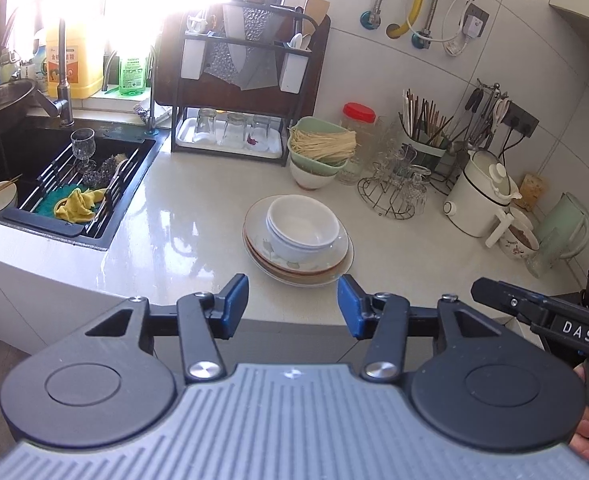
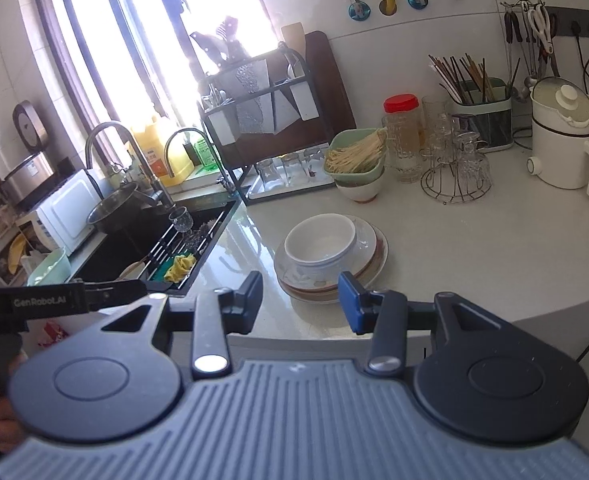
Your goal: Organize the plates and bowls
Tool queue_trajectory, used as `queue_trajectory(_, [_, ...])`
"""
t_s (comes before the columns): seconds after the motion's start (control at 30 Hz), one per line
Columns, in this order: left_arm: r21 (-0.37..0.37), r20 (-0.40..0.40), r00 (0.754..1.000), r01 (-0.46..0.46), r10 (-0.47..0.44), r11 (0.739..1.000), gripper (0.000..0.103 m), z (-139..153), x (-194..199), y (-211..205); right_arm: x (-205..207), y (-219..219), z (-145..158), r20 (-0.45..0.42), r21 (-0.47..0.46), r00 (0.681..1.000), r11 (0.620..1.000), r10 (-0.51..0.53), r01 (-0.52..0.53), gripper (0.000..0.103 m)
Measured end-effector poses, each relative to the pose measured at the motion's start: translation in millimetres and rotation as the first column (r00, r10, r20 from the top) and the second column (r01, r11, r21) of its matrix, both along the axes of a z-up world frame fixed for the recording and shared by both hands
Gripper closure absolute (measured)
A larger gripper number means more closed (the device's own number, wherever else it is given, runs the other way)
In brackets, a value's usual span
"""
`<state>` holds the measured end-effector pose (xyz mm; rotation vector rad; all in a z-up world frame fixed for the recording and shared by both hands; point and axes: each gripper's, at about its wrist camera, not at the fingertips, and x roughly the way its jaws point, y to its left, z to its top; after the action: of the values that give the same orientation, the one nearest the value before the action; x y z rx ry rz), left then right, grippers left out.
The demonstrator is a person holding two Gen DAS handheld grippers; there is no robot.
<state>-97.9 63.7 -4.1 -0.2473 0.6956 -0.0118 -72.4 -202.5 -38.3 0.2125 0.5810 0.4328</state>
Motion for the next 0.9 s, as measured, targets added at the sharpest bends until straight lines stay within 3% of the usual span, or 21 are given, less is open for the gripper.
queue_trajectory(0.3, [0.063, 0.034, 0.999, -0.014, 0.011, 0.998, 0.048, 10.8, -26.7, -8.5, -20.3, -6.3, -9.3, 0.008, -0.007, 1.000, 1.000, -0.006, 0.006, 0.057])
queue_trajectory(0.6, [0.044, 0.019, 1.000, -0.009, 0.008, 0.999, 0.047, 2.1, -30.1, -6.6, -21.9, -8.8, -11.5, 0.009, -0.017, 1.000, 0.999, -0.029, 0.029, 0.057])
queue_trajectory(0.7, [0.072, 0.029, 0.999, -0.014, 0.012, 0.997, 0.035, 4.8, -30.2, -6.8, -21.4, -6.1, -7.9, 0.026, -0.029, 0.999, 0.999, -0.022, 0.023, 0.057])
queue_trajectory(0.73, [0.077, 0.038, 0.999, -0.016, 0.014, 0.997, 0.030, 6.6, -30.4, -6.5, -21.5, -5.3, -6.8, 0.033, -0.036, 0.999, 0.999, -0.020, 0.021, 0.053])
queue_trajectory(0.8, [0.086, 0.048, 0.999, -0.014, 0.010, 0.996, 0.017, 9.9, -30.9, -5.9, -21.5, -5.3, -4.0, 0.051, -0.040, 0.998, 0.999, -0.026, 0.028, 0.028])
queue_trajectory(0.83, [0.099, 0.048, 0.999, -0.019, 0.014, 0.995, 0.011, 10.9, -30.2, -6.1, -21.3, -5.6, -2.7, 0.057, -0.039, 0.998, 0.999, -0.029, 0.031, 0.023])
queue_trajectory(0.9, [0.129, 0.035, 0.999, -0.029, 0.025, 0.991, 0.009, 11.1, -29.4, -6.7, -20.3, -6.2, -1.0, 0.066, -0.033, 0.997, 0.999, -0.033, 0.035, 0.019])
